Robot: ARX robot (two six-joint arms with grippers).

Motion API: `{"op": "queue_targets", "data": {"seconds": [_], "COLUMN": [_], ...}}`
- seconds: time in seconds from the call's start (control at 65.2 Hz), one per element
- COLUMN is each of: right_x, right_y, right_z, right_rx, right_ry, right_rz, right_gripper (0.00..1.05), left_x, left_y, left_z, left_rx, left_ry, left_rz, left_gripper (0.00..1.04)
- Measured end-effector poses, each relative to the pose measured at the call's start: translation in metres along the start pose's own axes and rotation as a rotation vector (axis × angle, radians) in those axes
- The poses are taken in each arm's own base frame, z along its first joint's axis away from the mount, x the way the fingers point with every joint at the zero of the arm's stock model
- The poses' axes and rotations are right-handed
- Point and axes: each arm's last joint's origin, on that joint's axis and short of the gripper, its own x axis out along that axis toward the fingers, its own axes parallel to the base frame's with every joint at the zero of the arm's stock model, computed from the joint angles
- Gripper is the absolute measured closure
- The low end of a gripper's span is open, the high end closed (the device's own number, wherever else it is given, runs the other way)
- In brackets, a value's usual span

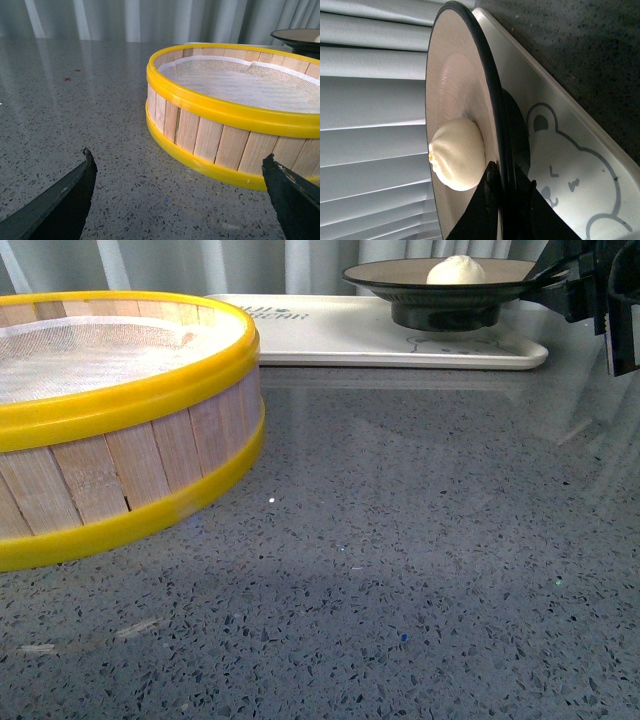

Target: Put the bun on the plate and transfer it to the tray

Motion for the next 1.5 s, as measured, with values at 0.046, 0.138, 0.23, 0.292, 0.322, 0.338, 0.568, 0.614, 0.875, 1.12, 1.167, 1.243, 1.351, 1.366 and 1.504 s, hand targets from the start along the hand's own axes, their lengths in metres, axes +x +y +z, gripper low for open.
{"op": "queue_targets", "data": {"seconds": [0.046,0.138,0.23,0.292,0.322,0.338,0.568,0.614,0.875,1.12,1.167,1.243,1.351,1.366,1.504], "right_x": [0.005,0.011,0.014,0.015,0.015,0.015,0.016,0.015,0.003,-0.024,-0.031,-0.042,-0.062,-0.065,-0.11], "right_y": [-0.001,-0.001,-0.001,0.0,0.0,0.0,-0.001,-0.002,-0.005,-0.003,-0.004,-0.006,-0.008,-0.008,-0.003], "right_z": [-0.002,-0.005,-0.01,-0.013,-0.014,-0.015,-0.017,-0.017,-0.014,-0.02,-0.022,-0.026,-0.027,-0.027,-0.017], "right_rx": [-0.002,-0.005,-0.009,-0.012,-0.012,-0.013,-0.008,-0.007,0.014,0.028,0.031,0.035,0.039,0.039,0.002], "right_ry": [0.006,0.016,0.022,0.025,0.026,0.026,-0.003,-0.02,-0.046,-0.045,-0.043,-0.042,-0.063,-0.068,-0.169], "right_rz": [-0.001,-0.001,-0.008,-0.007,-0.007,-0.009,-0.035,-0.044,-0.049,-0.034,-0.037,-0.037,-0.025,-0.023,0.01], "right_gripper": [1.02,1.02,1.02,1.02,1.02,1.02,1.02,0.97,0.57,0.16,0.08,0.08,0.09,0.09,0.09], "left_x": [0.0,0.0,0.0,0.0,0.0,0.0,0.0,0.0,0.0,0.0,0.0,0.0,0.0,0.0,0.0], "left_y": [0.0,0.0,0.0,0.0,0.0,0.0,0.0,0.0,0.0,0.0,0.0,0.0,0.0,0.0,0.0], "left_z": [0.0,0.0,0.0,0.0,0.0,0.0,0.0,0.0,0.0,0.0,0.0,0.0,0.0,0.0,0.0], "left_rx": [0.0,0.0,0.0,0.0,0.0,0.0,0.0,0.0,0.0,0.0,0.0,0.0,0.0,0.0,0.0], "left_ry": [0.0,0.0,0.0,0.0,0.0,0.0,0.001,0.0,0.0,0.0,0.0,0.0,0.0,0.0,0.0], "left_rz": [0.0,0.0,0.0,0.0,0.0,0.0,0.0,0.0,0.0,0.0,0.0,0.0,0.0,0.0,0.0], "left_gripper": [0.07,0.07,0.07,0.07,0.07,0.07,0.07,0.07,0.07,0.07,0.07,0.07,0.07,0.07,0.07]}}
